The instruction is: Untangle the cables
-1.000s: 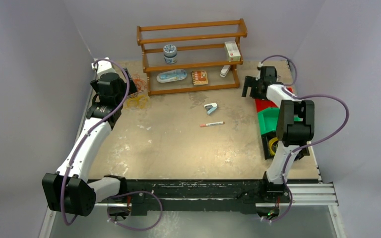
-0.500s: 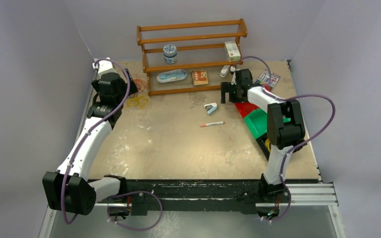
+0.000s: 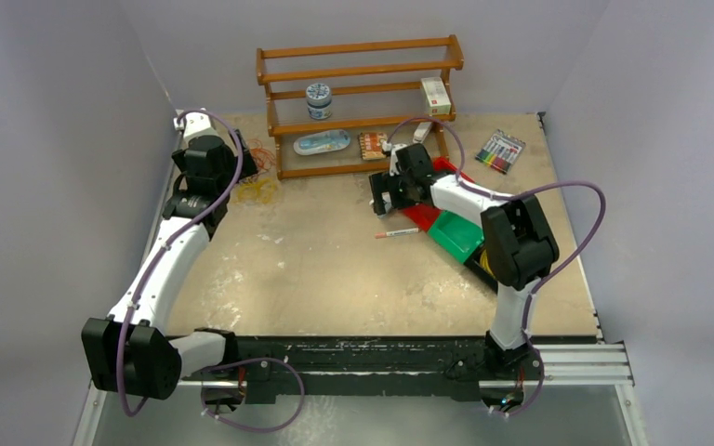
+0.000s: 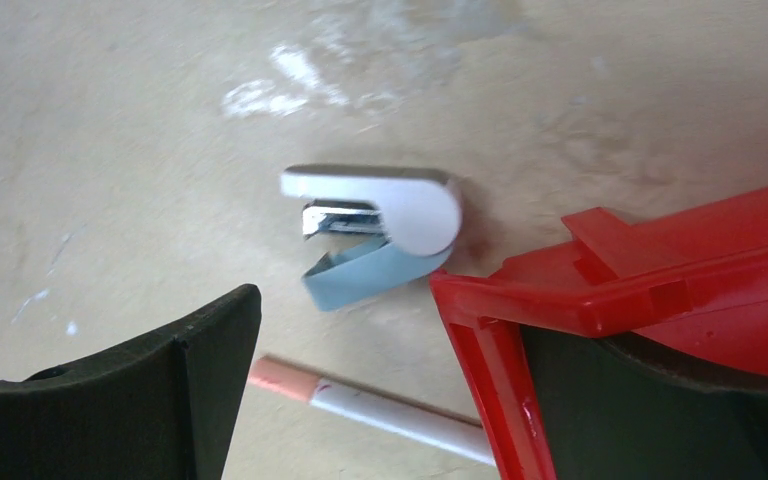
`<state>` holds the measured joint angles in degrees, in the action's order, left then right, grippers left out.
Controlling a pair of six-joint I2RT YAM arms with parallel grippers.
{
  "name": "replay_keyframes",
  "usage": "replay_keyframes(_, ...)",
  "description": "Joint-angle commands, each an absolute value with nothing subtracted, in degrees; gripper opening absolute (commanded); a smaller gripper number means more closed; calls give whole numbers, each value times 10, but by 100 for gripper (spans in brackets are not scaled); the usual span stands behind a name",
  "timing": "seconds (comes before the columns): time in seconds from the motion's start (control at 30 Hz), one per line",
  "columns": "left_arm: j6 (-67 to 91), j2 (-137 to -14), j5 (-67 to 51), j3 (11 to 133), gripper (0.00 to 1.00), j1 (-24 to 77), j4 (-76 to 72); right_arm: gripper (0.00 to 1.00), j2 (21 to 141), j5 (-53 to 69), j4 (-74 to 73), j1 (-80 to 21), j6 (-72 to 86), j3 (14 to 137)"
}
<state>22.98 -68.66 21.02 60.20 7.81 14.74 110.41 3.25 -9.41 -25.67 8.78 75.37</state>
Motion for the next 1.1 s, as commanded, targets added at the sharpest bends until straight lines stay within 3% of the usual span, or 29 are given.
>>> replay_keyframes(0.0,232,-685,196,614,91,71,133,99,1063,95,-62,-279,68,739)
replay_keyframes(0.77,230,-681,206,614,91,62,136,99,1107,220,-64,-437,-33,787)
replay_keyframes(1.07,230,-679,208,614,91,61,137,99,1043,127,-37,-446,-6,762)
